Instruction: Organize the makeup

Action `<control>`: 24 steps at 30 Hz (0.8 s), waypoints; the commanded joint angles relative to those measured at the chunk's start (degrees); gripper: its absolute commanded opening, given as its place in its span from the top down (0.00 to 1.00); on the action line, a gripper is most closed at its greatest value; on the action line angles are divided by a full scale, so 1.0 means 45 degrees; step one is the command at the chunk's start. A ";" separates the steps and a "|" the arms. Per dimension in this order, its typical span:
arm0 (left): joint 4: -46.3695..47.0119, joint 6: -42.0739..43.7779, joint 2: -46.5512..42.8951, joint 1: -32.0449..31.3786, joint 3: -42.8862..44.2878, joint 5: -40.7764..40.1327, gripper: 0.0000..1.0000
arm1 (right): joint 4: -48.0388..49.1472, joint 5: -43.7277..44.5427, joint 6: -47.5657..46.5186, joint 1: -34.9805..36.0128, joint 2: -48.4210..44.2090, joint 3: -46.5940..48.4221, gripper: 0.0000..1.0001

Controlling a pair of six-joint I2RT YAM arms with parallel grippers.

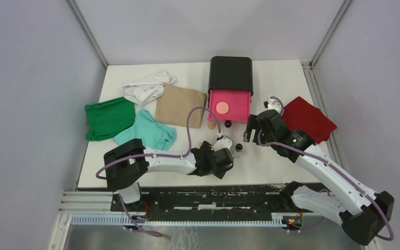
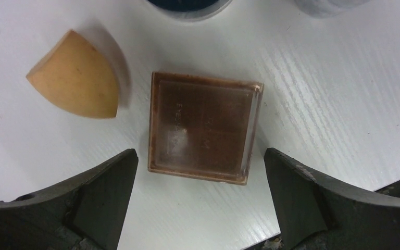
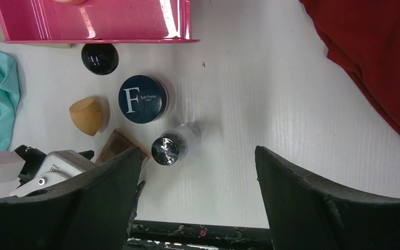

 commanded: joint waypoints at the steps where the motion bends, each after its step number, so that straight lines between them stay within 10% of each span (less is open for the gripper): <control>1: 0.0286 0.0512 0.0367 0.0210 0.0095 0.0196 0.01 | 0.0421 0.0131 0.0099 0.0046 0.0036 0.0013 0.13; 24: 0.1324 0.0284 -0.0211 0.0760 -0.0747 0.2058 0.41 | 0.0505 0.0295 0.0323 0.0060 0.0044 -0.0101 0.13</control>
